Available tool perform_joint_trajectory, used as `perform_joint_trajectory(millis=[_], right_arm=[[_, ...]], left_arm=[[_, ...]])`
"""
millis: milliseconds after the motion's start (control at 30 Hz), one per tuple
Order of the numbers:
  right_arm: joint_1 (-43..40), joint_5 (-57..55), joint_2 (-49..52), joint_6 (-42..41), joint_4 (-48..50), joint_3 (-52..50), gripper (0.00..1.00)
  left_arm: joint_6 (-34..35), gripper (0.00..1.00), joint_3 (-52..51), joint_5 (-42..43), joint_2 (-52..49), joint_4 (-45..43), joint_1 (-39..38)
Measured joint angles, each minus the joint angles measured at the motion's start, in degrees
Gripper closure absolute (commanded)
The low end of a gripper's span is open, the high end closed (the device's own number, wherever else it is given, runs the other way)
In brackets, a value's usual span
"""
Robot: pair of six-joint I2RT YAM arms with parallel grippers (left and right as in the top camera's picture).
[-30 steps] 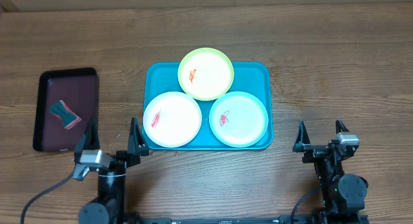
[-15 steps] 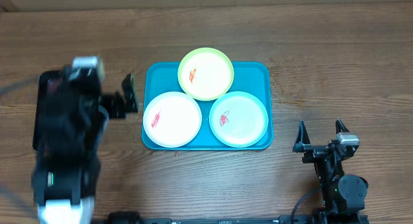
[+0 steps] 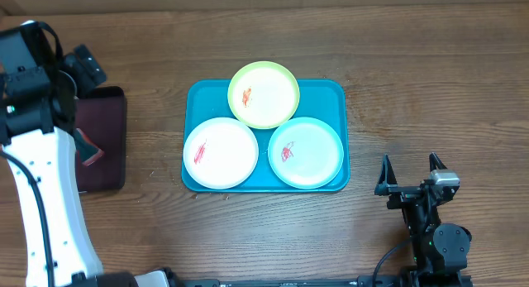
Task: Clean dirty plates on tray and stack at the side
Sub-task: 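Move the left gripper over the sponge on the maroon tray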
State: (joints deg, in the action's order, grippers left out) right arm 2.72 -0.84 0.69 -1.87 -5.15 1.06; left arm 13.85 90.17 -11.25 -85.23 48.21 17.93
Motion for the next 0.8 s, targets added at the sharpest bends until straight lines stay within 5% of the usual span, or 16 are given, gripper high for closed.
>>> perform_joint_trajectory(millis=[367, 467, 800], right_arm=[[0.0, 0.0, 0.0, 0.0, 0.0, 0.0, 0.0], [0.0, 0.0, 0.0, 0.0, 0.0, 0.0, 0.0], [0.0, 0.0, 0.0, 0.0, 0.0, 0.0, 0.0]], left_arm=[[5.6, 0.0, 0.0, -1.3, -15.4, 1.5, 10.6], [6.8, 0.16, 0.0, 2.5, -20.0, 3.4, 13.4], [8.3, 0.08, 0.1, 7.1, -28.7, 8.6, 14.0]])
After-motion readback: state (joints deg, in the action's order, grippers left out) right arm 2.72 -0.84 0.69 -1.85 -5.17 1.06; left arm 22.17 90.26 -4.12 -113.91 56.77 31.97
